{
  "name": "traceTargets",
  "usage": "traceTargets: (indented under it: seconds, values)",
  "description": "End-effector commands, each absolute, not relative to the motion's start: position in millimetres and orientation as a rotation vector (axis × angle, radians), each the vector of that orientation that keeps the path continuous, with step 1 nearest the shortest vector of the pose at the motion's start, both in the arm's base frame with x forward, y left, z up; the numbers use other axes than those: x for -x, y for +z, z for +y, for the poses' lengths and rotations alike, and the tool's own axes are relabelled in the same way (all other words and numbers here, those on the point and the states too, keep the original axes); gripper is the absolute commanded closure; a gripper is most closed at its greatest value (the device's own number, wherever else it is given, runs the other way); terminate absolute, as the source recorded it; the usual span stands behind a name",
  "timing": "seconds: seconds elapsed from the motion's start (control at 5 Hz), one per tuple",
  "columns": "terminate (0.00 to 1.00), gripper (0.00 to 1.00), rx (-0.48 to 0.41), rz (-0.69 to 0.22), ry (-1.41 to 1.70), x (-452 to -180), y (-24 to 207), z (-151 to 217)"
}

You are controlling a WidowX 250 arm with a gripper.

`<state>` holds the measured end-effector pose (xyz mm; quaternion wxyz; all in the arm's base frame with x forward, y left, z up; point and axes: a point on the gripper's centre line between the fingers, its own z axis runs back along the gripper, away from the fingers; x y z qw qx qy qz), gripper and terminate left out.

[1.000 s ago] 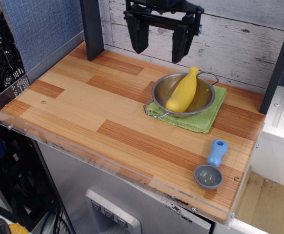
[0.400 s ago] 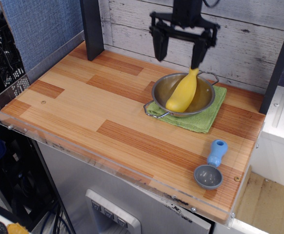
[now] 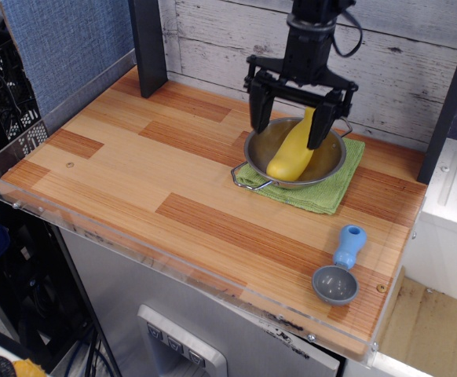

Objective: Remove the banana from inside silver pot.

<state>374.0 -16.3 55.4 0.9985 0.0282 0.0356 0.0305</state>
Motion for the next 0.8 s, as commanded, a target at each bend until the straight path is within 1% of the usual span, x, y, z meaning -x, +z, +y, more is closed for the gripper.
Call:
traceTargets:
  seconds: [0.0, 0.2, 0.4, 0.6]
  values:
    - [0.00, 0.00, -0.034, 0.057, 0.082, -377.6, 57.2, -15.3]
    - [0.00, 0.00, -0.031, 0.080, 0.087, -377.1, 48.6, -19.2]
    - [0.00, 0.00, -0.020, 0.088, 0.091, -375.8, 45.3, -20.6]
    - [0.00, 1.00, -0.021, 0.063, 0.097, -374.2, 49.8, -22.0]
